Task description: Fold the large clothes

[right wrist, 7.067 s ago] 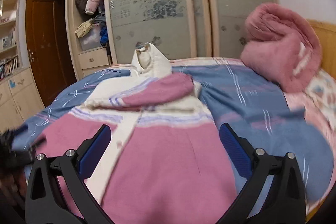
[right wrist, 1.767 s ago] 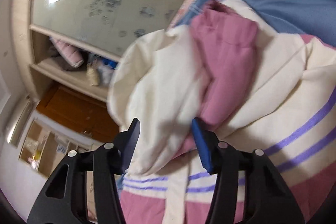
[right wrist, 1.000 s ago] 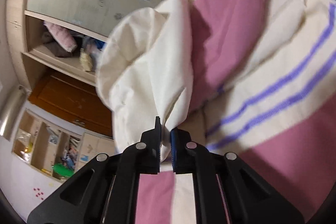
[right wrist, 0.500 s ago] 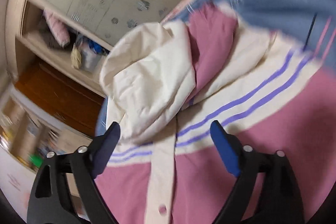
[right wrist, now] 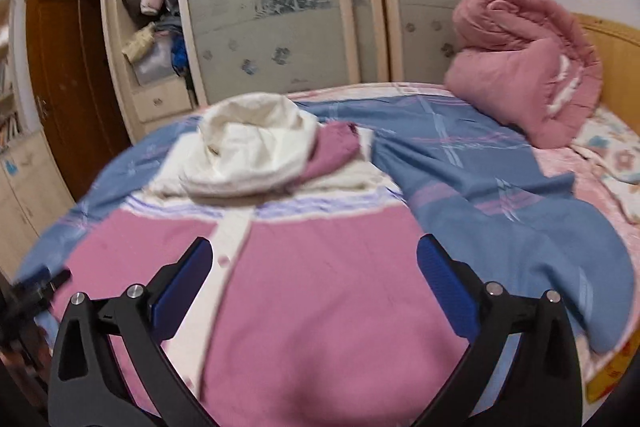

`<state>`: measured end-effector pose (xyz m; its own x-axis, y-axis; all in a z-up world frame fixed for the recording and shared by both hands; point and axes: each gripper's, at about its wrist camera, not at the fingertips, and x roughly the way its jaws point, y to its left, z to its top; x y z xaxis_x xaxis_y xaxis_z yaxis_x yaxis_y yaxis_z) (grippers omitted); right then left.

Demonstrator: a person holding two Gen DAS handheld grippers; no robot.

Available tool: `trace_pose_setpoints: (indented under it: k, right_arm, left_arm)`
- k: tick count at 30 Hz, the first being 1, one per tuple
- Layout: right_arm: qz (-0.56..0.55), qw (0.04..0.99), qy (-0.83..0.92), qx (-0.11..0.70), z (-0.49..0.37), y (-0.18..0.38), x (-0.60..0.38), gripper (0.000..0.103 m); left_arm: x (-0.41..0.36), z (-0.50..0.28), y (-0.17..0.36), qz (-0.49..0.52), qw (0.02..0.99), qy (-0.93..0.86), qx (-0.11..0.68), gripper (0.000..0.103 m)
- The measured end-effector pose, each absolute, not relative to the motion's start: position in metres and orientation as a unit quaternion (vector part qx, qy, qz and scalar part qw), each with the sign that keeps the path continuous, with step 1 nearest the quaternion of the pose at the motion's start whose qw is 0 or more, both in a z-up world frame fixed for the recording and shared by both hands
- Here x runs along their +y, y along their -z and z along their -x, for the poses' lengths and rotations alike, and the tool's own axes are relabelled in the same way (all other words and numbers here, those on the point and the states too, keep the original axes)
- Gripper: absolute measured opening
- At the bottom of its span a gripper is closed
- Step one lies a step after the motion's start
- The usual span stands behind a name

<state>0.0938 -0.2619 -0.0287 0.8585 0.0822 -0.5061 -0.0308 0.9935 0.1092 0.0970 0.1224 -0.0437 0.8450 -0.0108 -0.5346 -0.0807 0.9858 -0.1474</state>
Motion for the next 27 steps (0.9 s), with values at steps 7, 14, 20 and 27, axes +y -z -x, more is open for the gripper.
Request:
trace_pose_setpoints:
  k: [7, 14, 20, 27]
  right_arm:
    - [-0.074, 0.957, -0.013, 0.279, -0.064, 0.046, -0.279, 0.102]
    - [-0.040, 0.962, -0.028, 0.267, -0.057, 0.042, -0.268, 0.102]
    - [-0.031, 0.968, -0.038, 0.247, -0.050, 0.038, -0.266, 0.102]
    - [-0.034, 0.969, -0.057, 0.238, -0.050, 0.044, -0.267, 0.102]
  left_arm:
    - [0.110, -0.083, 0.037, 0.049, 0.967, -0.026, 0.248, 0.101]
    - [0.098, -0.078, 0.033, 0.031, 0.970, -0.012, 0.241, 0.101]
    - [0.094, -0.078, 0.032, 0.033, 0.970, -0.016, 0.239, 0.101]
    - [0.093, -0.069, 0.030, 0.032, 0.977, -0.017, 0.211, 0.101]
